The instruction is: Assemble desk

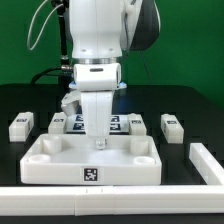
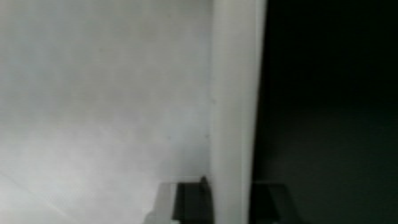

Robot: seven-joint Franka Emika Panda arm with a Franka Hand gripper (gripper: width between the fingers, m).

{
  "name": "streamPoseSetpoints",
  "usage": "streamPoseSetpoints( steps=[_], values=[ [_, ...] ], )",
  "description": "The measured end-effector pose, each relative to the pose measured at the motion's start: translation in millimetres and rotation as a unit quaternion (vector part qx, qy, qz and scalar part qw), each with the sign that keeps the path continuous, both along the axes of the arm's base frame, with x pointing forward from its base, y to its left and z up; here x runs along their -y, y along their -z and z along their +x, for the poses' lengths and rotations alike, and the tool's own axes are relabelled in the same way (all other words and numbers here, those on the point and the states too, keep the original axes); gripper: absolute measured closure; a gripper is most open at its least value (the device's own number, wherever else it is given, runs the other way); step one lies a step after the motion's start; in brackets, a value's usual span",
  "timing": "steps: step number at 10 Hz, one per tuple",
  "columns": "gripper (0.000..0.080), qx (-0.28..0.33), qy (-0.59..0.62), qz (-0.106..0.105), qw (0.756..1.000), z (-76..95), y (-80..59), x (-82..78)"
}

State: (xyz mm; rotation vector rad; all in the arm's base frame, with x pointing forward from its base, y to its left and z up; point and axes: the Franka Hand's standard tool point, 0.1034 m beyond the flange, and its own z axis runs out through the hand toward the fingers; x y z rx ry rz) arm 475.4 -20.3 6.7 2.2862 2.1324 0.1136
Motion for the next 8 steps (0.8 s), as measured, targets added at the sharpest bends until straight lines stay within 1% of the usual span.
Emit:
streamPoseSetpoints(
  steps=[3, 4, 6, 7, 8],
  values=[
    [0.0742, 0.000, 0.000, 0.000, 1.000, 0.0, 0.0, 0.0],
    [0.0742, 0.001, 0.000, 0.000, 1.000, 1.9, -0.2, -2.4],
    [0.0742, 0.010, -0.011, 0.004, 1.000, 18.5, -0.2, -24.6],
    [0.0742, 0.015, -0.011, 0.007, 1.000, 27.2, -0.3, -38.1],
    [0.0742, 0.019, -0.013, 0.009, 1.000, 38.2, -0.5, -49.6]
  ],
)
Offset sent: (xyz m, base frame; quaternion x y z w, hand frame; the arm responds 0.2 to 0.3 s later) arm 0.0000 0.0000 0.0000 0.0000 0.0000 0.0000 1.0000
